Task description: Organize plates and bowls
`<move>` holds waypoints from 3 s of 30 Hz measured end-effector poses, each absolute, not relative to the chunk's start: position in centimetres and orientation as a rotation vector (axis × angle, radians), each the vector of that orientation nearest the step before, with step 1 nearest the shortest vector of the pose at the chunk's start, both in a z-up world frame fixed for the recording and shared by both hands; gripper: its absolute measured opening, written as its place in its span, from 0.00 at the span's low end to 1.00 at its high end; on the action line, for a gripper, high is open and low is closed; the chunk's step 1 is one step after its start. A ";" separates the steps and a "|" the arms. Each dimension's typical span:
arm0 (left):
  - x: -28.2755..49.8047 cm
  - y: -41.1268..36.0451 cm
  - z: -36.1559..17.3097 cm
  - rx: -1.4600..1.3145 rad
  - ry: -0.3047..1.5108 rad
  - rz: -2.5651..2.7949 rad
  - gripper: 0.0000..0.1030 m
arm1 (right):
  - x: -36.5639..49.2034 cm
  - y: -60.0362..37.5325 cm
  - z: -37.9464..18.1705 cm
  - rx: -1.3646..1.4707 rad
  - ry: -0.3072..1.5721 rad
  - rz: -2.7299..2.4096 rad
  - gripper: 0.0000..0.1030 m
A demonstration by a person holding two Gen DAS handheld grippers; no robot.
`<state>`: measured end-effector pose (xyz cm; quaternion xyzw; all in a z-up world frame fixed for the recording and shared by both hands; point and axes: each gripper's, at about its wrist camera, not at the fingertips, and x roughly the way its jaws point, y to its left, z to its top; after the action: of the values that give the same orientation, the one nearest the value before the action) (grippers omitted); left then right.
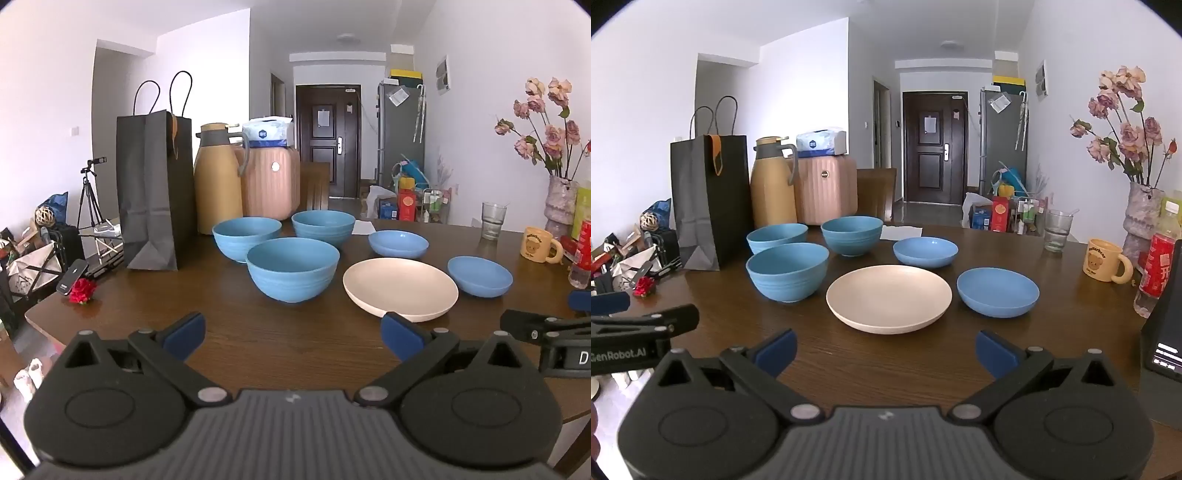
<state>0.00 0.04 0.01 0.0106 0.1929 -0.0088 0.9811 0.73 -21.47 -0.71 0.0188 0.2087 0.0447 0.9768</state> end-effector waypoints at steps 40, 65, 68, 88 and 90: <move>0.1 0.2 -0.4 0.028 0.411 0.021 1.00 | 1.2 -21.4 -0.8 0.059 0.428 0.101 1.00; 0.0 0.3 -0.2 0.025 0.407 0.020 1.00 | 1.2 -21.5 -1.0 0.060 0.430 0.098 1.00; 0.0 0.3 -0.2 0.026 0.407 0.020 1.00 | 1.2 -21.5 -1.0 0.060 0.430 0.098 1.00; 0.0 0.2 -0.1 0.024 0.403 0.019 1.00 | 1.2 -21.5 -1.0 0.060 0.430 0.098 1.00; 0.0 0.3 -0.1 0.024 0.404 0.018 1.00 | 1.2 -21.6 -0.9 0.060 0.430 0.099 1.00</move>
<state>-0.03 0.28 -0.08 0.0118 0.2005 0.0089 0.9796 1.24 -21.56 -0.93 0.0298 0.2134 0.0490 0.9753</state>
